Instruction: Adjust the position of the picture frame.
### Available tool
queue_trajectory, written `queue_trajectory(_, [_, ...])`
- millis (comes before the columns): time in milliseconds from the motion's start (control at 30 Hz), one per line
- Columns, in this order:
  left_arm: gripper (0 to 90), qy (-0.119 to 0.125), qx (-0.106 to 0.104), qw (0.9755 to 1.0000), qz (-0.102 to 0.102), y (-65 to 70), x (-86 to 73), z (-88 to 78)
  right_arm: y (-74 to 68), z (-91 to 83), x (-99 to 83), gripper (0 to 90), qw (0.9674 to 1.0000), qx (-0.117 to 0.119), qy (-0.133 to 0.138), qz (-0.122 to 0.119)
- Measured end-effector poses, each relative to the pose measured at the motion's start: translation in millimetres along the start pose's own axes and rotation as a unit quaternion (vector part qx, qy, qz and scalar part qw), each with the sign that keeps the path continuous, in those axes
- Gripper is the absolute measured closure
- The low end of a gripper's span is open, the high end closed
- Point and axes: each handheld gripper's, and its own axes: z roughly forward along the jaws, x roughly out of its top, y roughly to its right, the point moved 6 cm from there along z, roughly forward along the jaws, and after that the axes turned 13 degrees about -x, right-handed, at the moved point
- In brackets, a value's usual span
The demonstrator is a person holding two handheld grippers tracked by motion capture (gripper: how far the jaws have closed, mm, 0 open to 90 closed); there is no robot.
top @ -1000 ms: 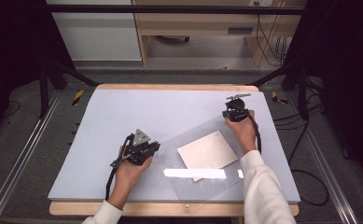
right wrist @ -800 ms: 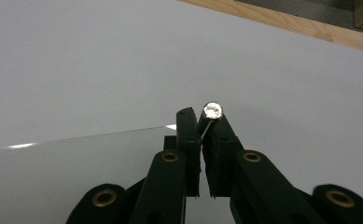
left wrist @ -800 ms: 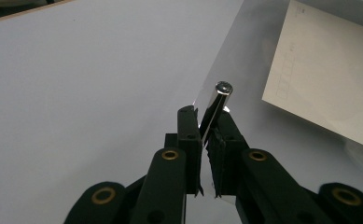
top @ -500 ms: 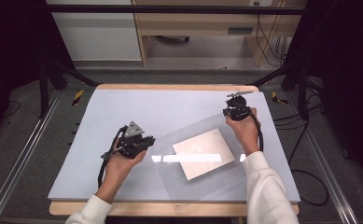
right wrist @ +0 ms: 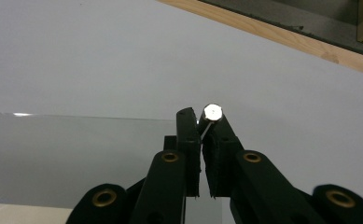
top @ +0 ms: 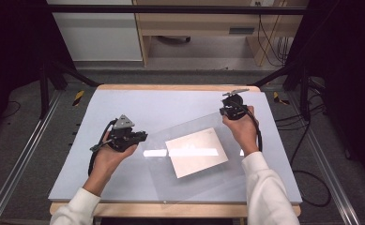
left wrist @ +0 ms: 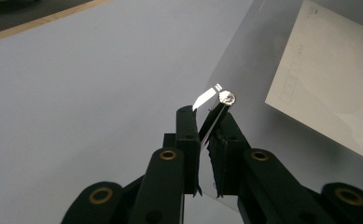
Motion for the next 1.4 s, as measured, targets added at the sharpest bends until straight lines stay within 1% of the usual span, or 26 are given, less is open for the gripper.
queue_trajectory(67, [81.4,-0.002,-0.002,1.0,-0.001,-4.6,0.9,-2.7,-3.0,-2.5,-0.2,85.8,1.0,0.002,0.0,-0.003])
queue_trajectory(100, [81.4,-0.002,-0.002,1.0,-0.001,-4.6,0.9,-2.7,-3.7,-3.4,-0.1,85.7,1.0,0.002,0.0,-0.003])
queue_trajectory(167, [81.0,-0.002,-0.009,1.0,-0.002,-10.6,2.9,-6.2,-5.0,-6.5,-0.1,85.8,1.0,0.003,0.0,-0.008])
queue_trajectory(267, [80.9,-0.002,-0.01,0.9999,-0.004,-15.4,3.7,-8.2,-6.9,-11.5,-0.3,85.8,0.9998,0.006,0.002,-0.017])
queue_trajectory(300, [80.9,-0.005,-0.013,0.9999,-0.005,-19.1,3.5,-9.1,-8.1,-13.0,-1.1,85.8,0.9998,0.007,-0.002,-0.02])
queue_trajectory(367, [81.0,-0.007,-0.014,0.9998,-0.007,-22.1,3.9,-10.1,-10.1,-15.0,-2.3,85.7,0.9997,0.008,-0.002,-0.024])
queue_trajectory(433, [80.9,-0.011,-0.014,0.9998,-0.003,-25.6,4.5,-10.7,-11.1,-15.7,-3.0,85.7,0.9995,0.01,0.001,-0.029])
queue_trajectory(600, [80.9,-0.017,-0.013,0.9998,-0.001,-32.6,5.4,-11.9,-15.2,-16.9,-5.6,85.8,0.9992,0.017,0.003,-0.037])
queue_trajectory(633, [80.9,-0.018,-0.014,0.9997,-0.001,-34.1,5.7,-12.2,-15.2,-16.9,-5.6,85.8,0.9992,0.017,0.003,-0.037])
queue_trajectory(733, [80.9,-0.025,-0.019,0.9995,-0.003,-39.6,6.4,-13.7,-18.1,-18.8,-7.7,85.8,0.9987,0.021,0.002,-0.047])
queue_trajectory(800, [80.8,-0.028,-0.022,0.9994,0.0,-41.5,6.3,-13.2,-19.5,-20.0,-9.5,85.7,0.9986,0.025,0.0,-0.047])
queue_trajectory(900, [80.8,-0.033,-0.024,0.9992,0.003,-43.4,6.1,-11.9,-20.3,-21.4,-13.6,85.7,0.9983,0.022,-0.003,-0.053])
queue_trajectory(967, [80.8,-0.036,-0.029,0.9989,-0.001,-47.9,6.0,-8.9,-20.8,-22.6,-16.7,85.7,0.9982,0.023,-0.004,-0.055])
queue_trajectory(1000, [80.8,-0.036,-0.029,0.9989,-0.001,-47.9,6.0,-8.9,-21.6,-23.1,-18.2,85.8,0.9982,0.024,-0.004,-0.054])
queue_trajectory(1067, [80.8,-0.042,-0.032,0.9986,-0.002,-52.5,4.8,-5.7,-22.5,-23.5,-21.8,85.7,0.998,0.023,-0.007,-0.058])
queue_trajectory(1167, [80.7,-0.043,-0.03,0.9986,-0.004,-55.8,4.4,-4.1,-25.1,-23.4,-27.0,85.7,0.9978,0.025,-0.01,-0.06])
queue_trajectory(1267, [80.7,-0.041,-0.025,0.9988,-0.007,-62.3,5.5,-1.9,-27.2,-24.2,-29.2,85.7,0.9975,0.024,-0.009,-0.065])
queue_trajectory(1333, [80.7,-0.042,-0.025,0.9988,-0.006,-63.6,5.7,-0.9,-27.4,-24.3,-29.4,85.7,0.9975,0.025,-0.01,-0.065])
queue_trajectory(1400, [80.7,-0.045,-0.024,0.9987,-0.007,-65.6,5.4,3.5,-27.2,-24.4,-30.5,85.7,0.9974,0.021,-0.011,-0.069])
